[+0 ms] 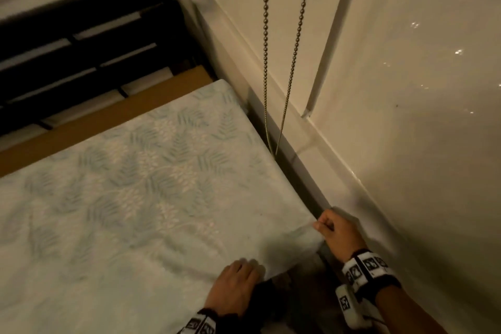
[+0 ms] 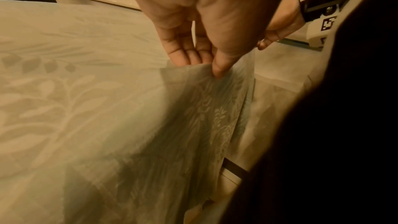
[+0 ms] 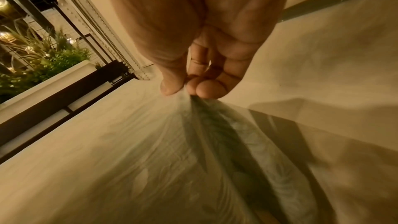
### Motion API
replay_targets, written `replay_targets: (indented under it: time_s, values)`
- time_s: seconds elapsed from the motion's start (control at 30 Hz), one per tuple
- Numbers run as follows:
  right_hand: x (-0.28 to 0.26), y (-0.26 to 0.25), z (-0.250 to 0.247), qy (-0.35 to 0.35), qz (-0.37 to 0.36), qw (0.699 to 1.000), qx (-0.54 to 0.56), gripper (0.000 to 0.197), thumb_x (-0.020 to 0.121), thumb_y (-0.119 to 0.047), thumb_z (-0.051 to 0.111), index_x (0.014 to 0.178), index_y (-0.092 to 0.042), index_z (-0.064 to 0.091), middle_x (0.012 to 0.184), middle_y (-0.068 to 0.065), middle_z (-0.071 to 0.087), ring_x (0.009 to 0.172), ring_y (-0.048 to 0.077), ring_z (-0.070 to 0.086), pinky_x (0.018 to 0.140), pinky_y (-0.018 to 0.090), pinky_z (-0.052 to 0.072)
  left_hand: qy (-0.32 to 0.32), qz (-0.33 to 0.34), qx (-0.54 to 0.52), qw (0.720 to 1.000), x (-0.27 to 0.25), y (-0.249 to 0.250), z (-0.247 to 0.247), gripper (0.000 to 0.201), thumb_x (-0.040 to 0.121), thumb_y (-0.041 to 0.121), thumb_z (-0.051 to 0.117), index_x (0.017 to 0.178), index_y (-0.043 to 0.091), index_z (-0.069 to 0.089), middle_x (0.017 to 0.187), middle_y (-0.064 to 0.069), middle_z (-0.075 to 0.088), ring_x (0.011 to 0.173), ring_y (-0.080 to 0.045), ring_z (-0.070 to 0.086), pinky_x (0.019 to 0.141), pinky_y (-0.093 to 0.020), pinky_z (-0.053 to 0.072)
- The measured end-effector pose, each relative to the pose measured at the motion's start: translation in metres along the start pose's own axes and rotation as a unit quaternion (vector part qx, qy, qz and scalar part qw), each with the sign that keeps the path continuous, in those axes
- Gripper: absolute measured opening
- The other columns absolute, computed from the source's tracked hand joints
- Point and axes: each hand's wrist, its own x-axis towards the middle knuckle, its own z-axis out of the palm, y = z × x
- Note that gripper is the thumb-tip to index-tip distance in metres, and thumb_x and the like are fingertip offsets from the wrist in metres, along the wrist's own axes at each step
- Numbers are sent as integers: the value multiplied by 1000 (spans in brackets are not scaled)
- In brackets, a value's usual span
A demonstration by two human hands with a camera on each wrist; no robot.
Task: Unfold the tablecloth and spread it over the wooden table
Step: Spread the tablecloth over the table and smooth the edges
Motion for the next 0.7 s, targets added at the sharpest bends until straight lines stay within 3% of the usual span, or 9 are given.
replay_targets:
  time_s: [0.1, 0.23, 0.37, 0.47, 0.53, 0.57, 0.63, 0.7]
  values:
    - [-1, 13, -7, -7, -1, 1000, -17, 22, 92, -29, 66, 74, -20, 57, 70, 3, 60, 69, 22, 59, 69, 39, 51, 14, -7, 10, 1000, 3, 8, -1, 42, 71, 38, 67, 108, 25, 53, 104, 6, 57, 85, -17, 55, 62, -23, 52]
    - [2, 14, -10, -15, 5, 996, -89, 20, 93, -27, 64, 77, -18, 56, 75, 7, 61, 70, 23, 59, 71, 42, 53, 50, -15, -8, 999, 2, 9, -3, 23, 70, 31, 53, 93, 27, 50, 92, 6, 61, 77, -15, 59, 56, -22, 52]
    - [-5, -6, -6, 19, -36, 982, -183, 21, 95, -16, 59, 77, -23, 52, 80, 5, 59, 73, 23, 58, 71, 39, 51, 64, -14, -24, 998, -30, -7, -1, 32, 65, 31, 58, 95, 31, 49, 86, 9, 61, 70, -10, 58, 59, -17, 43]
    - [-21, -29, 20, 1, -162, 964, -210, 10, 89, -19, 68, 93, -23, 60, 98, 1, 61, 90, 23, 59, 81, 39, 52, 67, -84, -33, 994, -93, -39, 7, 34, 67, 39, 67, 98, 33, 54, 92, 14, 56, 73, -8, 57, 63, -16, 40]
    - [-31, -35, 38, -66, -227, 933, -272, 21, 87, -30, 70, 107, -29, 61, 108, -9, 57, 100, 15, 55, 89, 35, 50, 91, -140, -44, 985, -137, -60, 12, 31, 74, 46, 61, 103, 33, 57, 98, 14, 56, 77, -8, 56, 69, -16, 40]
    - [-47, -50, 77, -103, -267, 907, -310, 26, 87, -35, 69, 111, -30, 60, 112, -11, 55, 103, 13, 52, 92, 32, 48, 94, -176, -56, 978, -193, -79, 16, 34, 76, 47, 60, 107, 32, 58, 101, 12, 58, 79, -9, 57, 71, -17, 43]
    - [-62, -55, 95, -158, -297, 871, -359, 37, 84, -46, 66, 117, -31, 60, 116, -12, 53, 106, 13, 50, 92, 30, 47, 101, -216, -63, 969, -237, -98, 16, 41, 74, 44, 64, 112, 29, 57, 106, 8, 59, 83, -12, 59, 73, -23, 51]
    - [-80, -61, 139, -165, -328, 839, -402, 46, 75, -51, 70, 115, -29, 63, 114, -8, 59, 102, 18, 57, 86, 35, 54, 91, -277, -69, 954, -308, -127, 19, 52, 65, 40, 79, 110, 25, 58, 106, 4, 59, 83, -17, 61, 70, -28, 55]
